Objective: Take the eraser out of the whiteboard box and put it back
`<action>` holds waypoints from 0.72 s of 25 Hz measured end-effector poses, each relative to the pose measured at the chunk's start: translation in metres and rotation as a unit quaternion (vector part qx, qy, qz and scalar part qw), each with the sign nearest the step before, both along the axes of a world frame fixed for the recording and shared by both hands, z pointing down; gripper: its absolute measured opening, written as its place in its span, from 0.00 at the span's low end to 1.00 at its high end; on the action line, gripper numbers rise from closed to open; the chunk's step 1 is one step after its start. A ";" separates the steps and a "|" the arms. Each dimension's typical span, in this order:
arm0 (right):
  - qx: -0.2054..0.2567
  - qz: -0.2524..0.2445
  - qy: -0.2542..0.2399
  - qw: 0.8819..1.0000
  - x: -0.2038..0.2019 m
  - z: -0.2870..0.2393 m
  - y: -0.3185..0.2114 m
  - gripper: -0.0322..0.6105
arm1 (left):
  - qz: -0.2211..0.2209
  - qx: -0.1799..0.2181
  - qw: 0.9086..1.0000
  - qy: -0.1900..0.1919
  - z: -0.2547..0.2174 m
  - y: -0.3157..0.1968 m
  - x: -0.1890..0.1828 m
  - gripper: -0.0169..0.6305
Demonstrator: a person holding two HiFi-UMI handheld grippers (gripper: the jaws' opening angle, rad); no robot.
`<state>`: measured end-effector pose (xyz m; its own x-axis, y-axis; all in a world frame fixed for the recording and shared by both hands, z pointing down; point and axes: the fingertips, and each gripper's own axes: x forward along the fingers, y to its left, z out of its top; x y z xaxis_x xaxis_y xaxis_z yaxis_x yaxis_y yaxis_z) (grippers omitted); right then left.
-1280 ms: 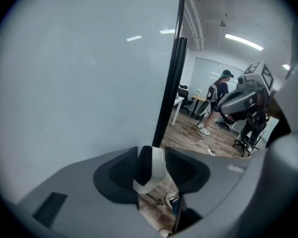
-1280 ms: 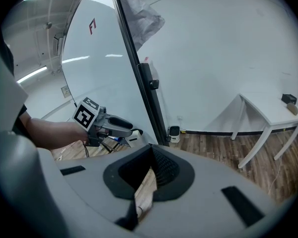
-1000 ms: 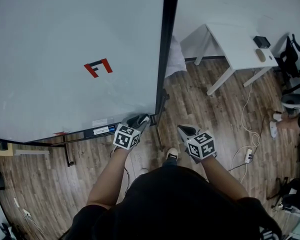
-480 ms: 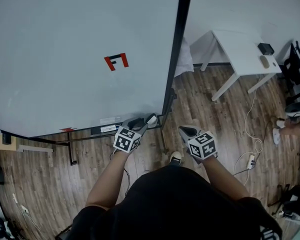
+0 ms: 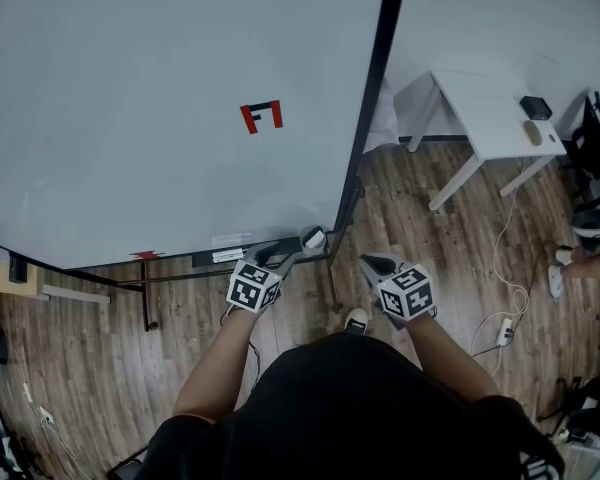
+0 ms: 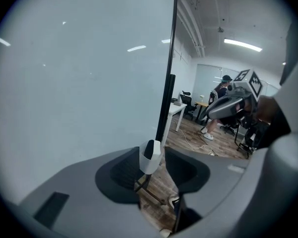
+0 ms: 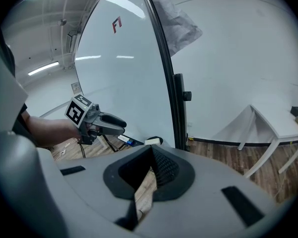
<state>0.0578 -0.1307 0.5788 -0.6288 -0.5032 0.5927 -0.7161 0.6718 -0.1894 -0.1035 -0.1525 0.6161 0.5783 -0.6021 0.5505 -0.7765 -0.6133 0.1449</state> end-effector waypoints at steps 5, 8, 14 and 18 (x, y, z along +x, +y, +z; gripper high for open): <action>0.006 0.000 0.001 1.000 -0.006 -0.005 0.004 0.04 | -0.005 0.003 1.000 0.004 -0.002 0.011 -0.011 0.29; 0.009 0.002 0.000 1.000 -0.006 -0.008 0.007 0.04 | -0.006 0.004 1.000 0.004 -0.004 0.018 -0.015 0.29; 0.013 0.007 0.000 1.000 -0.007 -0.012 0.011 0.04 | -0.010 0.010 1.000 0.007 -0.010 0.025 -0.023 0.28; 0.017 0.009 -0.001 1.000 -0.009 -0.015 0.012 0.04 | -0.012 0.012 1.000 0.009 -0.013 0.030 -0.027 0.27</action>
